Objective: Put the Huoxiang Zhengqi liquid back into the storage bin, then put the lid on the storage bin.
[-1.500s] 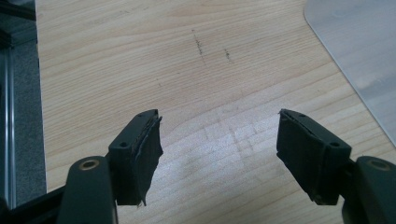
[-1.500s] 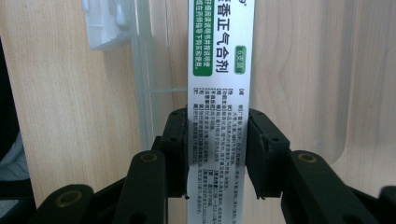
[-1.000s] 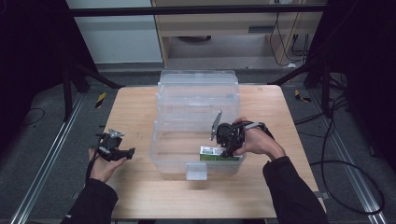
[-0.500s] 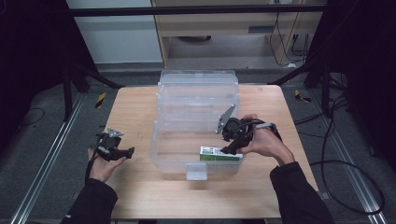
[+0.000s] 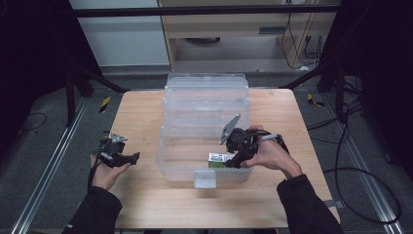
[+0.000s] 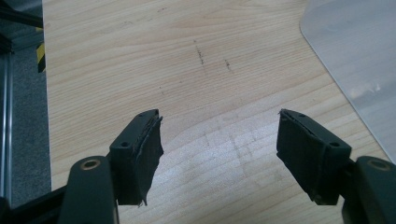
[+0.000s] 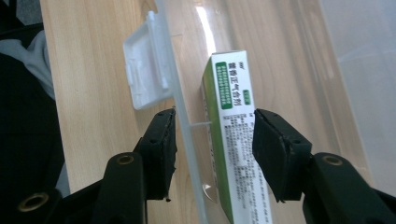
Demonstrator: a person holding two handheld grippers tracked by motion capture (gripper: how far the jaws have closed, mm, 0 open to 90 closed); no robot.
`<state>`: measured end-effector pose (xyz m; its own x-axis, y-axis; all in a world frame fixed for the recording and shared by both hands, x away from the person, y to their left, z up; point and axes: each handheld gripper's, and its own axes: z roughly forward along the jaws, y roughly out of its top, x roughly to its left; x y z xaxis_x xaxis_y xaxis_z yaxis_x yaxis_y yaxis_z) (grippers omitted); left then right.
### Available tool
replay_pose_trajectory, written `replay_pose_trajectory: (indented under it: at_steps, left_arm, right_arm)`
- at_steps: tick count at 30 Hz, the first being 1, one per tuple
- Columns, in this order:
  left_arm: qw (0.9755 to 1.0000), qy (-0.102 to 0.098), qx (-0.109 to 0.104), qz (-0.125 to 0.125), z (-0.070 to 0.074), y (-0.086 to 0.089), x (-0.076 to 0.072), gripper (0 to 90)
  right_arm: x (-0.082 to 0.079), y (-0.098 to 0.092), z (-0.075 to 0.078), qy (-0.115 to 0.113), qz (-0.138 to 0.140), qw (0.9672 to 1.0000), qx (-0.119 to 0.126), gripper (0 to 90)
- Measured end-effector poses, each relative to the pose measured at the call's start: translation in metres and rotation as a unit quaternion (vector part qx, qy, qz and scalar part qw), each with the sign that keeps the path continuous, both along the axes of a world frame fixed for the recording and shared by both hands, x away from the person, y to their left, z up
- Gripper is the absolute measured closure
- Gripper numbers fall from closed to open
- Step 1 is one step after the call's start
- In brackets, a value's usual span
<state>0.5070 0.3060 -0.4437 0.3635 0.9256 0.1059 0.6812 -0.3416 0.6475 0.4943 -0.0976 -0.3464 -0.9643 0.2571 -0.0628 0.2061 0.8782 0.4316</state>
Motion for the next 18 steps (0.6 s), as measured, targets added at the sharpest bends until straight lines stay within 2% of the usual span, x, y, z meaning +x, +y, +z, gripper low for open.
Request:
replay_pose_trajectory:
  at_steps: [7,12,18]
  left_arm:
    - [1.0,0.005,0.003,0.001,-0.002,0.001,0.0,30.1]
    - [1.0,0.0,-0.001,-0.003,0.0,-0.001,0.0,30.0]
    - [1.0,0.0,-0.001,0.003,0.0,0.003,0.0,30.1]
  right_arm:
    - [-0.004,0.009,-0.013,0.012,0.005,0.9999,-0.004,49.6]
    - [-0.005,0.015,-0.022,0.018,0.013,0.9997,-0.004,50.3]
    - [-0.004,0.022,-0.028,0.021,0.022,0.9995,-0.003,52.3]
